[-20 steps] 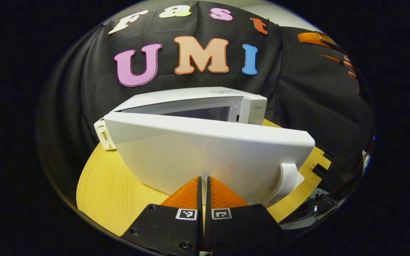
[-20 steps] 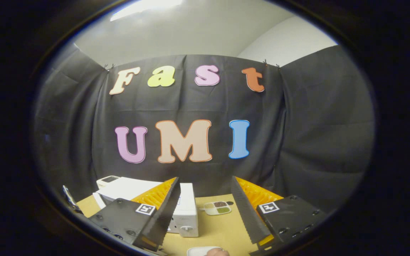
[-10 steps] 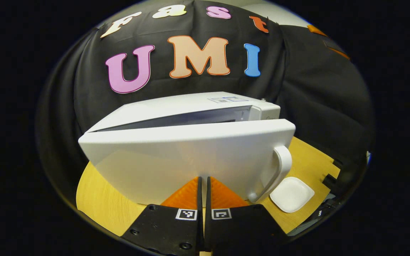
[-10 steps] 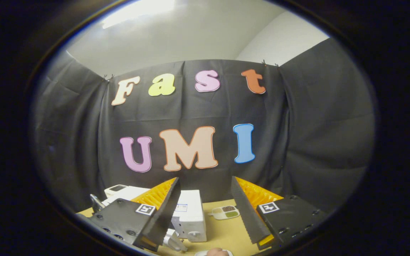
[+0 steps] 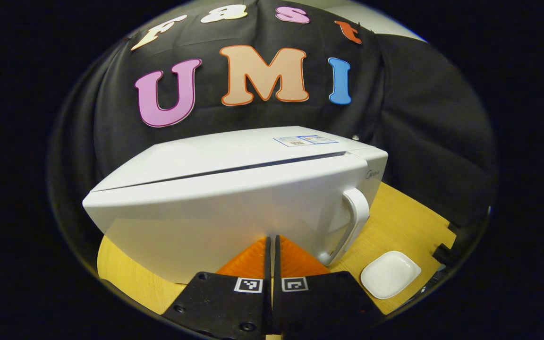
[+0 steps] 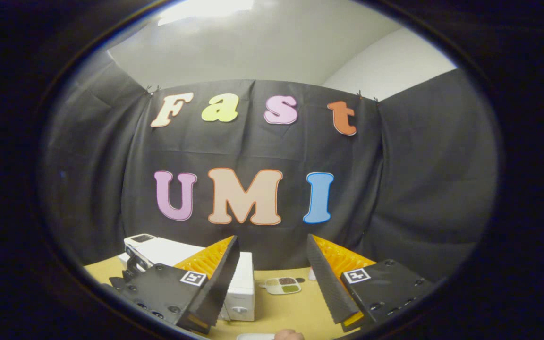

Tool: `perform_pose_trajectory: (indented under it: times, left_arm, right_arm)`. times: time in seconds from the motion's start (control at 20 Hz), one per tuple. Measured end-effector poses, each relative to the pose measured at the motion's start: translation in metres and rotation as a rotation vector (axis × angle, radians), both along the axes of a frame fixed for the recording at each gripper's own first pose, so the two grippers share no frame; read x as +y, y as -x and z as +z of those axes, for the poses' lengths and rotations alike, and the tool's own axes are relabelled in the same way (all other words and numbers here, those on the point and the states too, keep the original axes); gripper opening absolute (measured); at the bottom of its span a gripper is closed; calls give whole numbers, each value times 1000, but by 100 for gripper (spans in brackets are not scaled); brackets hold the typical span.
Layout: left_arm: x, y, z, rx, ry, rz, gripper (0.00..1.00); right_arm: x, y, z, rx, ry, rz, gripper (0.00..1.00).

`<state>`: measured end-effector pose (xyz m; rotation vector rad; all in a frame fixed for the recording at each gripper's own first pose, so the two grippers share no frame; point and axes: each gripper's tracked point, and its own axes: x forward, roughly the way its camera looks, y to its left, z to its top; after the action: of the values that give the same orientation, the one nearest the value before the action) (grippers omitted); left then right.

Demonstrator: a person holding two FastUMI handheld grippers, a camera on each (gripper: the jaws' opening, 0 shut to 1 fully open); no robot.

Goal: Open the microwave oven with the left hand, put the food in, and close the microwave oven.

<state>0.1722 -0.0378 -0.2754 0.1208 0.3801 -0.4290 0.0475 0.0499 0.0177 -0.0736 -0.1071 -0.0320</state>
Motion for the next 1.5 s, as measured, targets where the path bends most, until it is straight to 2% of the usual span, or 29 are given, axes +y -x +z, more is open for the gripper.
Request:
perform_pose_trajectory:
  times: [0.2, 0.55, 0.65, 0.75, 0.85, 1.15, 1.4, 1.45, 1.5]
  left_arm:
    - [-7, -4, -1, 22, 42, 13, 0]
    - [-9, -6, 1, 3, 19, 28, 1]
    - [-3, -1, 9, -17, -2, 40, 1]
    - [-1, 12, 27, -49, 19, 33, 1]
    - [6, 24, 58, -104, 31, 40, 1]
    - [48, 57, 203, -319, 118, 116, 1]
    - [79, 88, 279, -492, 118, 166, 1]
    - [82, 91, 287, -529, 102, 177, 10]
    - [81, 98, 296, -559, 88, 173, 30]
  right_arm:
    - [8, -1, -4, 7, 72, 5, 94]
    - [18, 6, -5, 6, 90, 27, 94]
    - [15, 11, -4, 8, 88, 22, 94]
    - [12, 12, -4, 7, 82, 18, 94]
    - [13, 19, -4, 1, 72, 18, 94]
    - [16, 20, -1, -13, 40, 41, 94]
    - [23, 21, 4, -35, 18, 77, 94]
    - [25, 21, 5, -37, 17, 85, 94]
    - [26, 23, 4, -36, 15, 91, 94]
